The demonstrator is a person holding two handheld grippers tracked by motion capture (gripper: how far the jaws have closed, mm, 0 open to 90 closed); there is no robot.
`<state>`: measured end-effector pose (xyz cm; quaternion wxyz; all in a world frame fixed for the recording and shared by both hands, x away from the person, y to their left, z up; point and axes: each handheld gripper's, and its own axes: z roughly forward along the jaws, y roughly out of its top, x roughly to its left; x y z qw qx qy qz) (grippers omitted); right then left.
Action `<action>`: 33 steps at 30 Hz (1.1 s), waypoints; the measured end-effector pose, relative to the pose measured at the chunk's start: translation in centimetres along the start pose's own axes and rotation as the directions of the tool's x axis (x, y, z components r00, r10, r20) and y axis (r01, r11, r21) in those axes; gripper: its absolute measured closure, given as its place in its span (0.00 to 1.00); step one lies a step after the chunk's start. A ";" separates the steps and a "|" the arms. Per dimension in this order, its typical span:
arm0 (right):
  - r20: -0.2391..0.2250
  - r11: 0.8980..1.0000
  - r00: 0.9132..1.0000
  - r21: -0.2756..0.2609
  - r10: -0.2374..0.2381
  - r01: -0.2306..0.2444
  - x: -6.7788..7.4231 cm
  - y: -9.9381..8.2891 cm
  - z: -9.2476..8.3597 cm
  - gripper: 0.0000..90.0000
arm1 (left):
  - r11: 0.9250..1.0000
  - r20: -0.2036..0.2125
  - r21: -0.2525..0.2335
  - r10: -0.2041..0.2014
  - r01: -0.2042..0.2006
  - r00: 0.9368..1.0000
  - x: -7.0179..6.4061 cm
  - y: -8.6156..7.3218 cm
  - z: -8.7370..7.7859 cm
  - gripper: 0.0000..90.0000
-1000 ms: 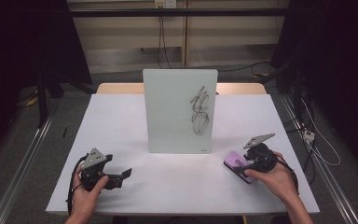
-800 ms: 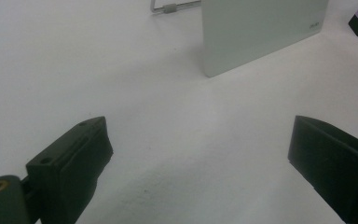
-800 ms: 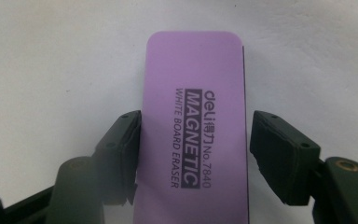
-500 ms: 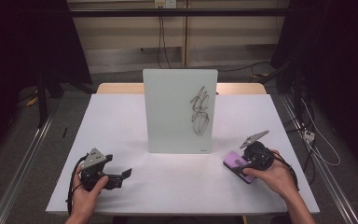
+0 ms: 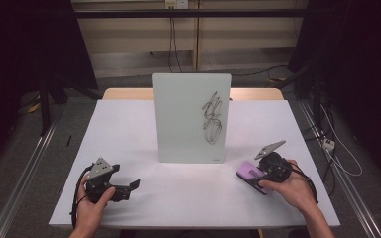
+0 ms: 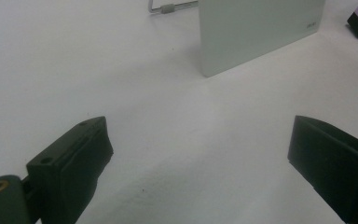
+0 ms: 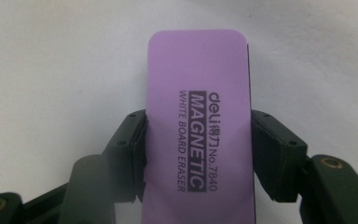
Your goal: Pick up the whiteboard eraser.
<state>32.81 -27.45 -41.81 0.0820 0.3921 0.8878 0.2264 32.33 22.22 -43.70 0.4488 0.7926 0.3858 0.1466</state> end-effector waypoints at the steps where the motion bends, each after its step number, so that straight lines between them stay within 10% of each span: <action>1: 0.004 1.000 1.000 -0.016 -0.001 0.001 0.0 0.0 -0.1 0.46 | 1.000 -0.001 0.000 -0.001 0.001 1.000 0.0 0.0 0.0 0.06; 20: -0.007 0.949 0.998 -0.310 -0.070 0.064 2.2 0.8 -0.8 0.46 | 1.000 -0.007 -0.009 -0.012 0.012 1.000 0.1 -0.2 -0.6 0.06; 33: -0.044 0.926 0.995 -0.372 -0.085 0.063 3.0 1.7 -1.0 0.46 | 1.000 -0.029 -0.018 -0.025 0.024 0.999 0.5 -0.4 -1.0 0.06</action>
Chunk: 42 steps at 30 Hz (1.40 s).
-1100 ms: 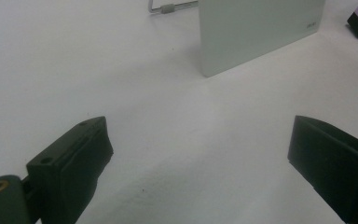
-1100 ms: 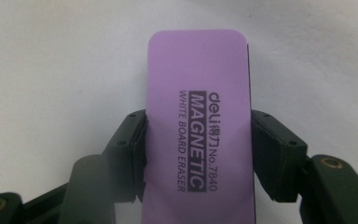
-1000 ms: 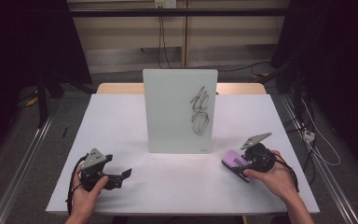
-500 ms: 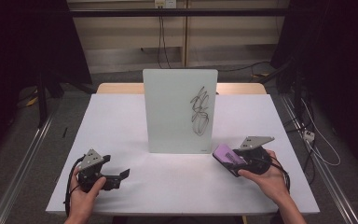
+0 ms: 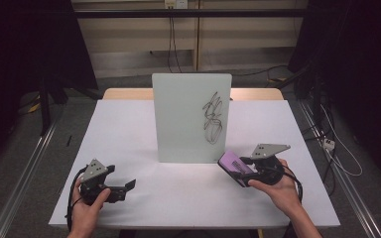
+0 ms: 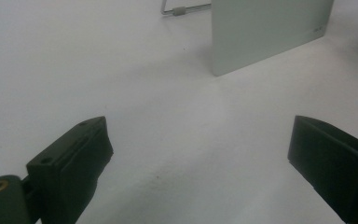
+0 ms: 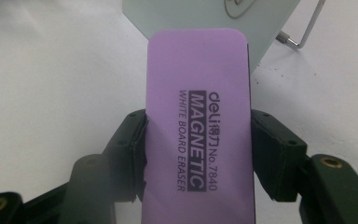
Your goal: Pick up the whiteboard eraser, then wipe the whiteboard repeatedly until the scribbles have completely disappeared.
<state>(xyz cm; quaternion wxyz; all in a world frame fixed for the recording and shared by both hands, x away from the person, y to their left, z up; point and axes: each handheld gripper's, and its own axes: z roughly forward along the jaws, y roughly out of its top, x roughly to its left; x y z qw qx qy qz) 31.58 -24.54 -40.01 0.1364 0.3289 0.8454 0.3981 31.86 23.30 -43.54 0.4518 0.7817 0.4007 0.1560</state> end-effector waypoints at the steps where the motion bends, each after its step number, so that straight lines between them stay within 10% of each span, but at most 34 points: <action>1: -0.006 1.000 1.000 -0.006 -0.003 0.003 0.1 0.1 0.0 0.46 | 1.000 0.001 0.000 -0.002 0.002 1.000 0.0 0.0 0.0 0.06; 18: 0.025 0.993 0.999 -0.112 -0.043 0.045 1.1 1.5 0.1 0.46 | 1.000 -0.003 0.007 0.016 -0.016 1.000 0.0 0.1 0.1 0.06; 42: 0.010 0.991 0.998 -0.119 -0.054 0.055 1.4 3.5 1.6 0.46 | 1.000 -0.005 -0.005 0.015 -0.015 1.000 0.2 0.2 0.1 0.06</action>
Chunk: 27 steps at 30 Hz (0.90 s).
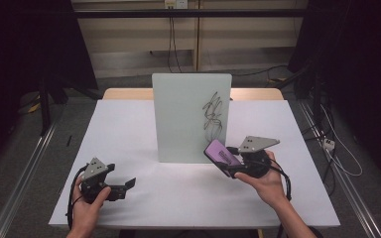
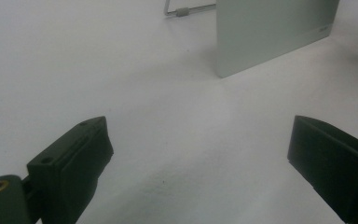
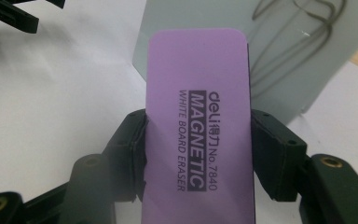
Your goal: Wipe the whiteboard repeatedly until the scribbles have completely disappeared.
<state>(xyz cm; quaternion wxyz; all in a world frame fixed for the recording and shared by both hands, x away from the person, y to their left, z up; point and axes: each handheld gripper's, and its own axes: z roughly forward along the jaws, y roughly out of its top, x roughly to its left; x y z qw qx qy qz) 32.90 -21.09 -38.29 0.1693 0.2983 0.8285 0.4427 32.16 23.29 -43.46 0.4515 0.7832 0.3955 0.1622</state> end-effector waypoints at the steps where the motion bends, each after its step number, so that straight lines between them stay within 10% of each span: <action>1: -0.003 1.000 1.000 0.001 -0.005 0.005 0.1 0.2 0.2 0.46 | 1.000 -0.002 -0.009 0.003 -0.003 1.000 0.0 0.0 -0.1 0.06; 27: 0.077 0.995 0.993 -0.023 -0.090 0.092 -1.0 3.2 4.1 0.46 | 1.000 -0.015 0.005 0.005 -0.005 1.000 -0.2 0.0 0.1 0.07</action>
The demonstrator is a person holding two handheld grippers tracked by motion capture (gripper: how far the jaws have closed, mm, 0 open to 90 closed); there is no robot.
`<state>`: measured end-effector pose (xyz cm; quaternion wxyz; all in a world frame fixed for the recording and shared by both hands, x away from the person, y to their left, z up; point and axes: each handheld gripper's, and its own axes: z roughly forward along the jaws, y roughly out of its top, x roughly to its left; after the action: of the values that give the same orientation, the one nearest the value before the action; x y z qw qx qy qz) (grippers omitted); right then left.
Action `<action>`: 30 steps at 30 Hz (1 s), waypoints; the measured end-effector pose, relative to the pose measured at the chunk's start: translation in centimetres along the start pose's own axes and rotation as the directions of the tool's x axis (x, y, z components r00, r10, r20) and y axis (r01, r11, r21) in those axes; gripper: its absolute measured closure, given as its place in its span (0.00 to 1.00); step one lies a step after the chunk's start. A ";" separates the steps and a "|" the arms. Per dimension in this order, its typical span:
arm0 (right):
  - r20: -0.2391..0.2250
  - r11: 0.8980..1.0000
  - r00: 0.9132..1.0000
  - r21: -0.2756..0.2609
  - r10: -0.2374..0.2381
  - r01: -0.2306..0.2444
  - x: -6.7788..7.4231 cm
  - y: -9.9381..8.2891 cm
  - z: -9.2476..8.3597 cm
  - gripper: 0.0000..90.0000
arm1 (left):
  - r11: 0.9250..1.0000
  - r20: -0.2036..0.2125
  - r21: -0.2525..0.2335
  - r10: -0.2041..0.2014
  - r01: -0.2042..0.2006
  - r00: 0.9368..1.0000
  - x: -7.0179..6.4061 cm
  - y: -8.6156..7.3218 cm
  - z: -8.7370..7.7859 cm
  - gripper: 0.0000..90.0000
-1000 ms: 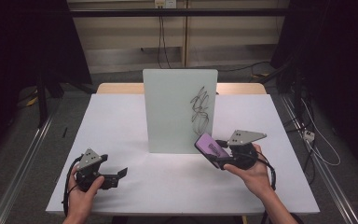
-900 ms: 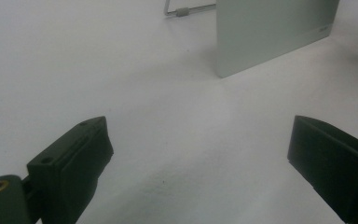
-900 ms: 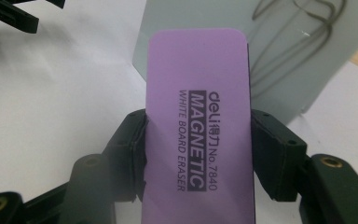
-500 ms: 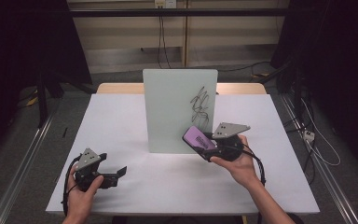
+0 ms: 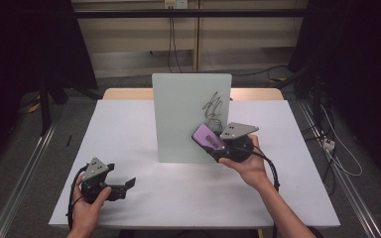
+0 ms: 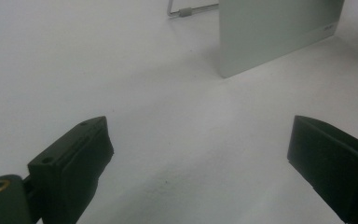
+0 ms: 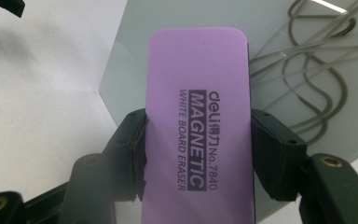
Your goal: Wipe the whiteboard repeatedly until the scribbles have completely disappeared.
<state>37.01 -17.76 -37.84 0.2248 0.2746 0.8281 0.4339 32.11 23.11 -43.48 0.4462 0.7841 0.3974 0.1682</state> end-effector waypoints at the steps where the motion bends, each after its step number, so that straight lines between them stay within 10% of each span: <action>1: 0.002 1.000 1.000 0.002 -0.006 0.006 0.0 0.0 0.0 0.46 | 1.000 0.000 0.001 0.001 -0.001 1.000 0.0 0.0 0.0 0.07; 30: 0.039 1.000 0.999 -0.007 -0.027 0.027 -1.2 1.1 -1.0 0.47 | 1.000 0.010 0.025 0.015 -0.015 1.000 -0.3 -0.1 0.4 0.07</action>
<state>37.58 -18.62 -36.27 0.2478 0.2711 0.8256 0.4283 32.16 22.65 -43.75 0.4371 0.7933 0.3912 0.1627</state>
